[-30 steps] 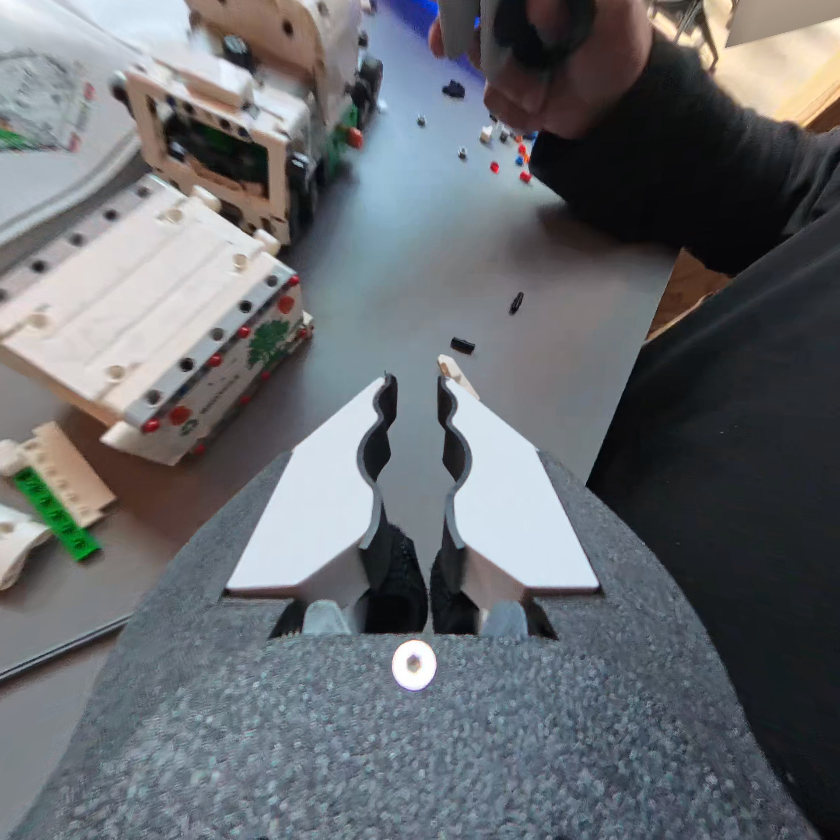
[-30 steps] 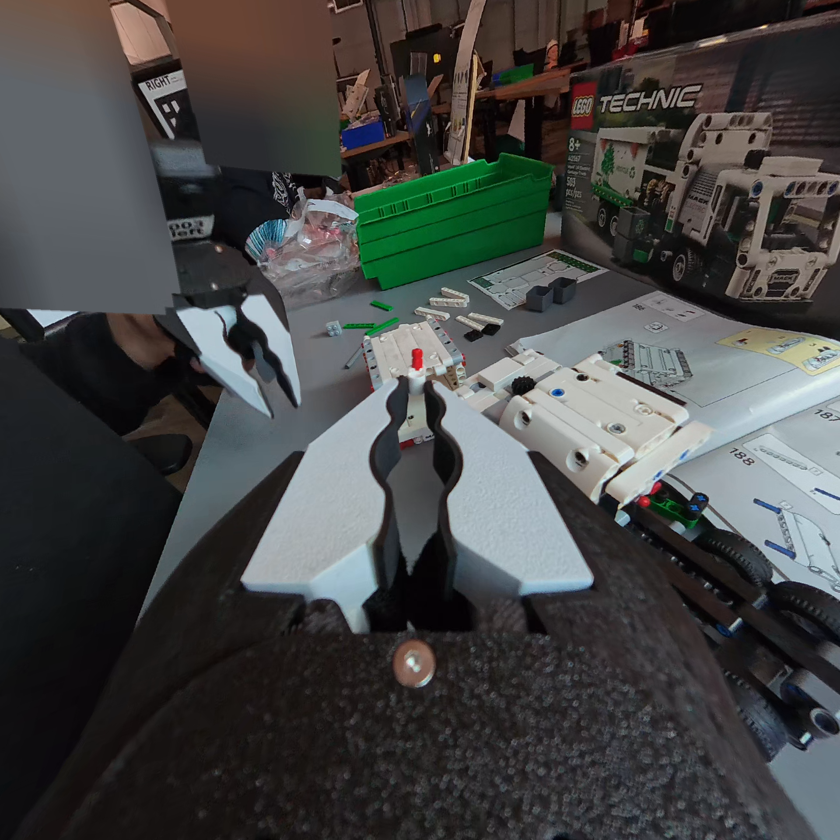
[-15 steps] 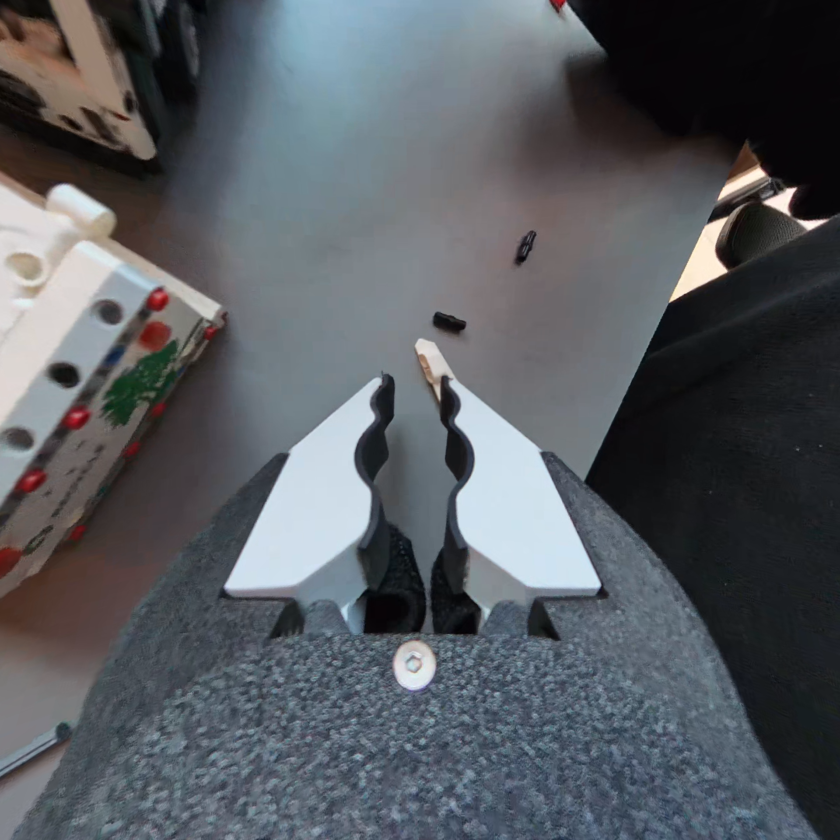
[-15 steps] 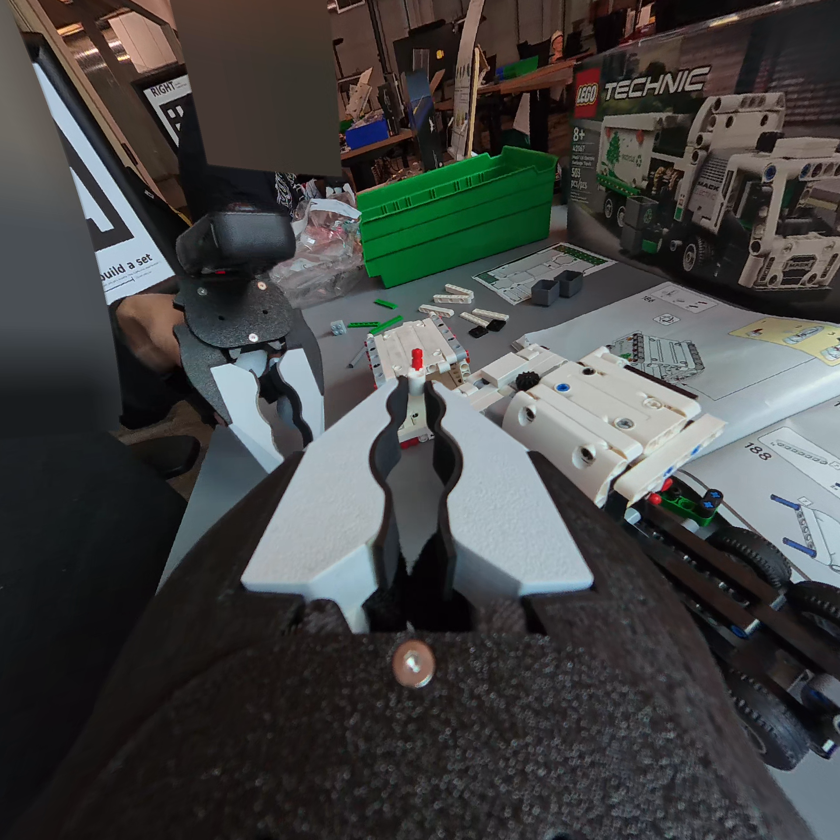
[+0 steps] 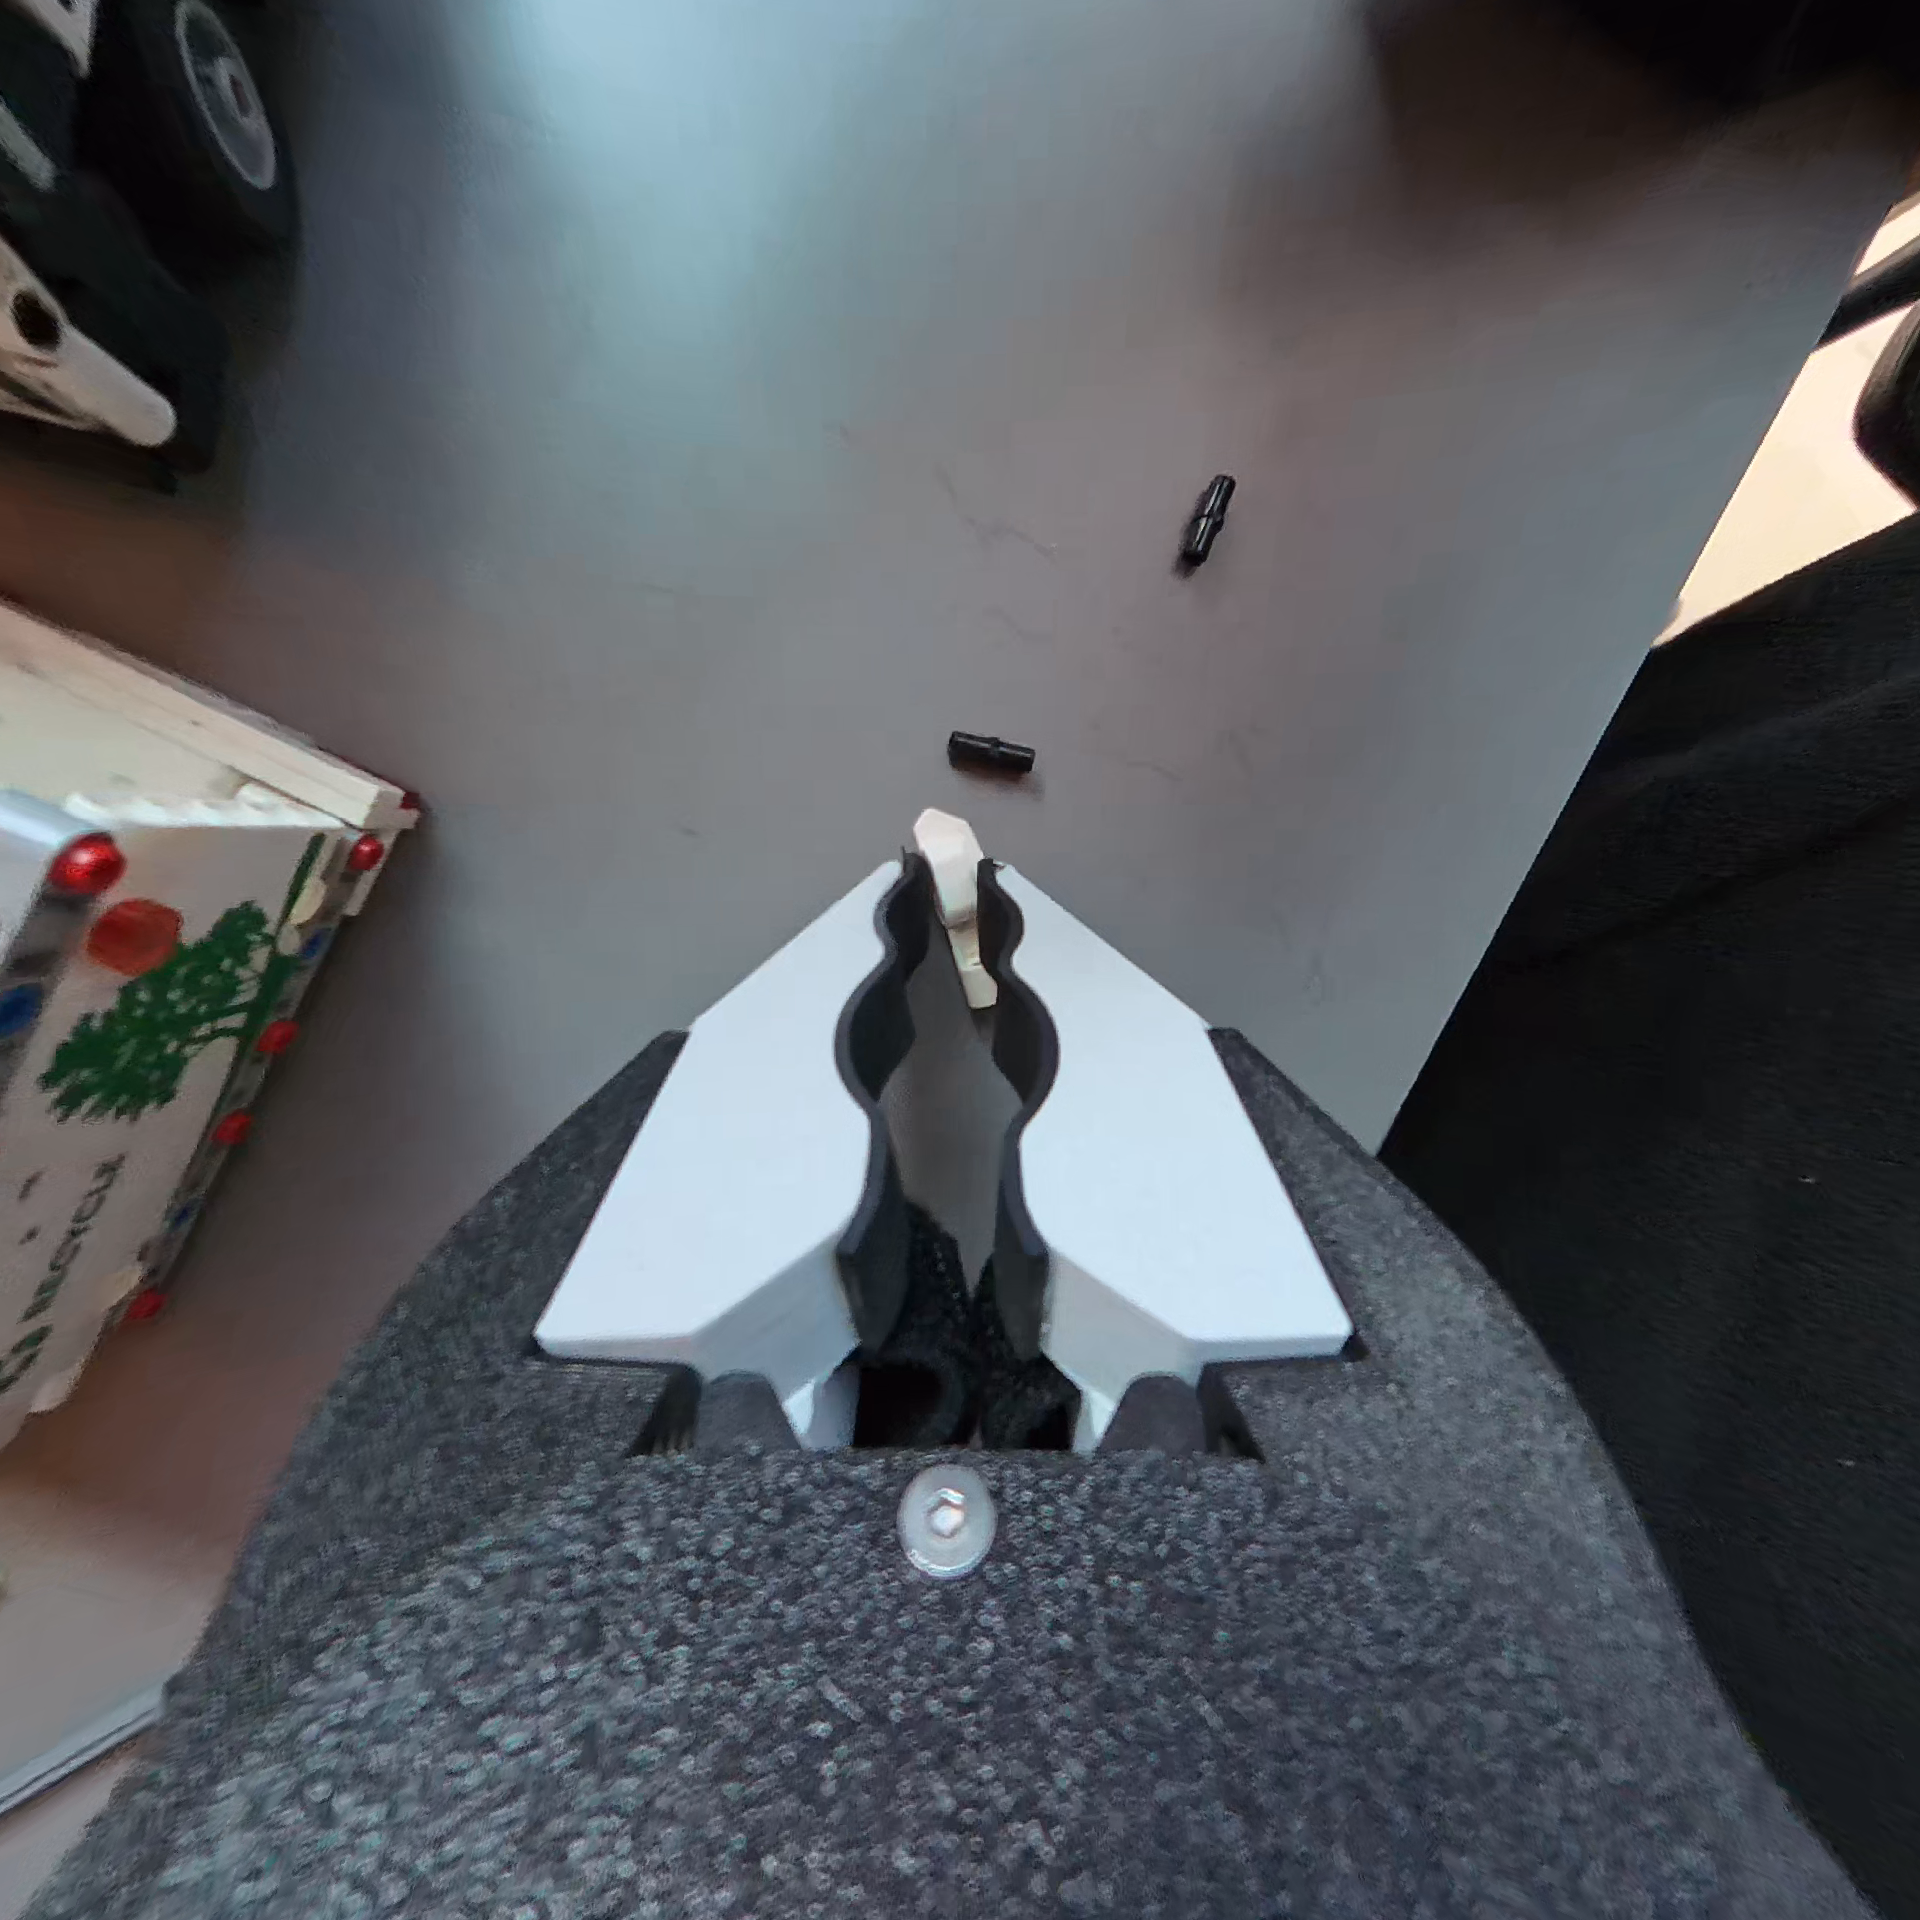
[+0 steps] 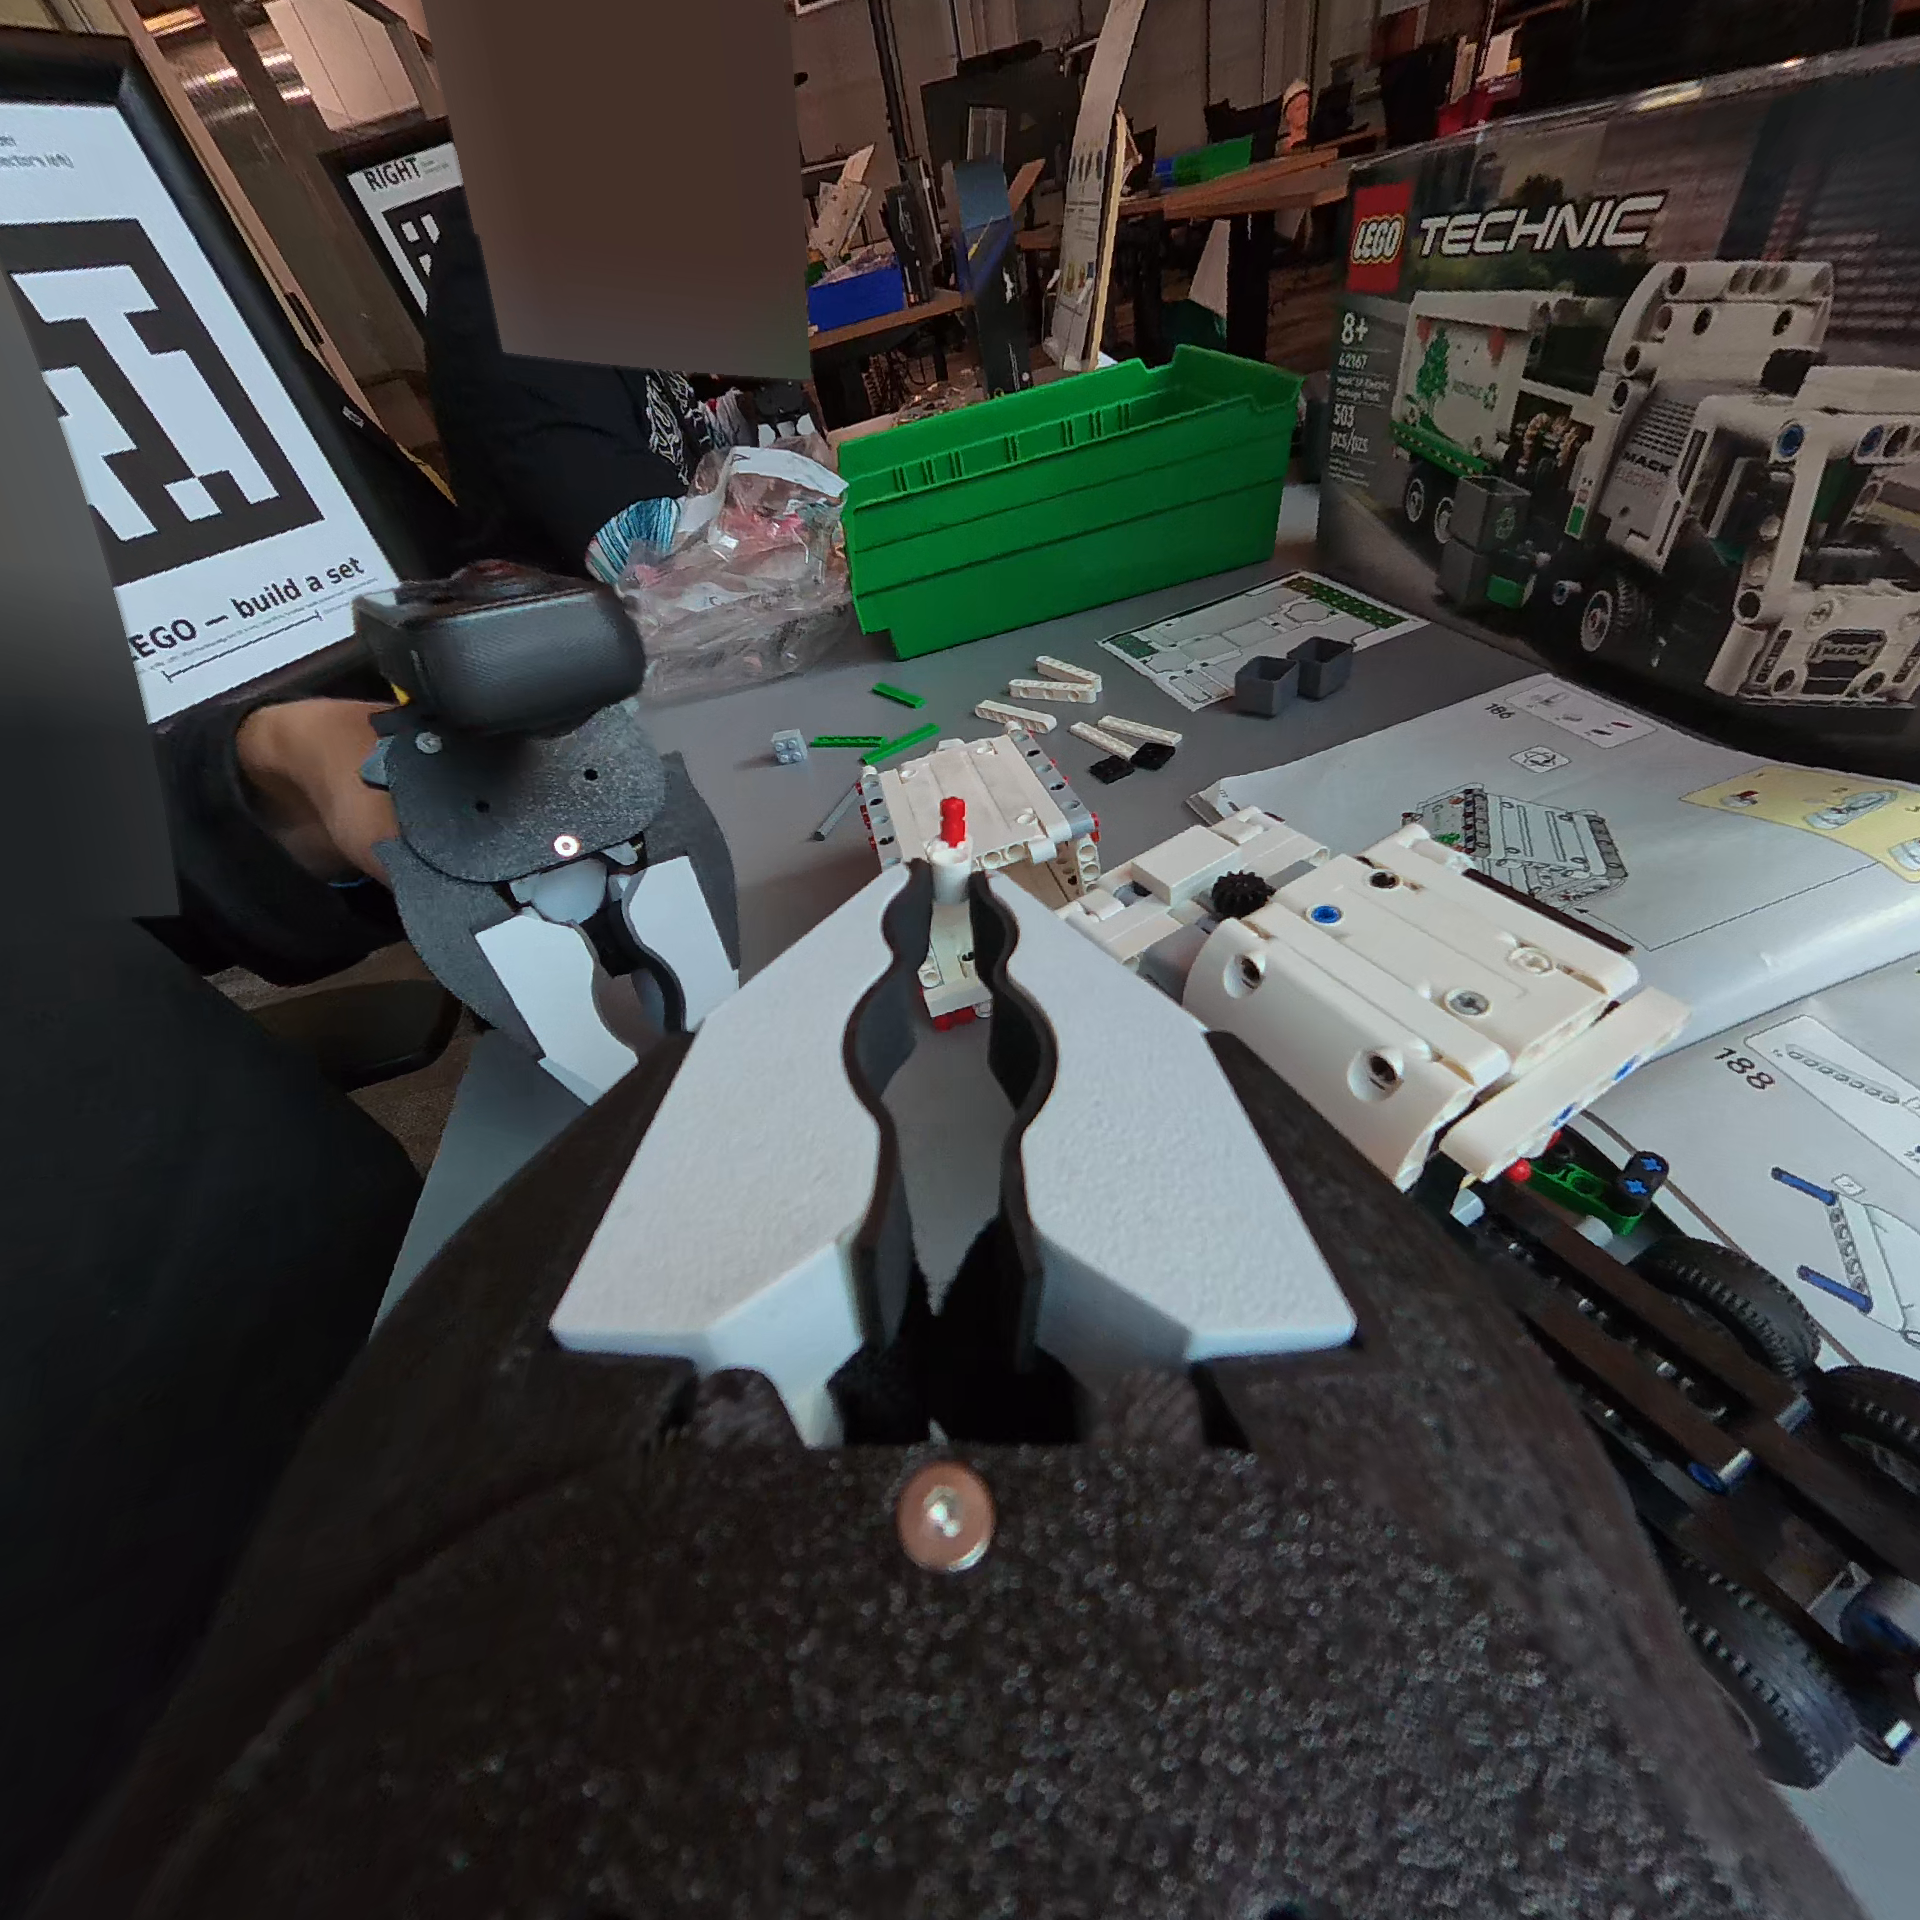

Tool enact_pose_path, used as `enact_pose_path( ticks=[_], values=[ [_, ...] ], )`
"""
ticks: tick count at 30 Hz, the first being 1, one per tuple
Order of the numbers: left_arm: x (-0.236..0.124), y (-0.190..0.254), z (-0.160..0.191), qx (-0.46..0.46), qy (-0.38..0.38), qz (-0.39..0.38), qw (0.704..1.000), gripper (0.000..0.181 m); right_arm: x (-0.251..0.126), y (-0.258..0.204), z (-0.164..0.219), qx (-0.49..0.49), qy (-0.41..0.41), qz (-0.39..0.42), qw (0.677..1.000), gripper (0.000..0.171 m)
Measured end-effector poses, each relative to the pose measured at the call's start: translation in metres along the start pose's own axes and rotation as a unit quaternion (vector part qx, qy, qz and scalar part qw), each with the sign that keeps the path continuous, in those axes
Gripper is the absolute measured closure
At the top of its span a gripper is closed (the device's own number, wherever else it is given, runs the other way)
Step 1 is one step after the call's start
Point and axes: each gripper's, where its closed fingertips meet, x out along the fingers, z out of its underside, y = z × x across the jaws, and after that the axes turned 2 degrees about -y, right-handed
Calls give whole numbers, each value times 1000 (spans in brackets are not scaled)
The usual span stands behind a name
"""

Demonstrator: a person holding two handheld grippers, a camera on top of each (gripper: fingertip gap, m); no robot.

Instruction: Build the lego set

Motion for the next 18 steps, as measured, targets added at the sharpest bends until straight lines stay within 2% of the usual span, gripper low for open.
enact_pose_path(
  ticks=[1,4,7,10,13,16,18],
  values=[
    [0,-2,-1,17,6,-15,1000,175,0,0,0,0,0,0,1000,166],
    [-8,-12,-16,46,65,-68,994,175,0,-1,0,-2,1,0,1000,166],
    [-39,-21,-50,0,204,-75,976,175,1,0,0,-8,4,4,1000,166],
    [-93,-26,-87,-35,380,-53,923,176,1,-1,-3,-13,13,7,1000,166],
    [-136,-43,-110,-70,513,-51,854,177,2,-6,-7,-29,26,15,999,166],
    [-145,-52,-124,-106,574,-2,812,177,6,-15,-10,-77,32,38,996,166],
    [-140,-55,-130,-126,586,21,800,177,11,-21,-9,-99,30,55,993,166]
  ],
)
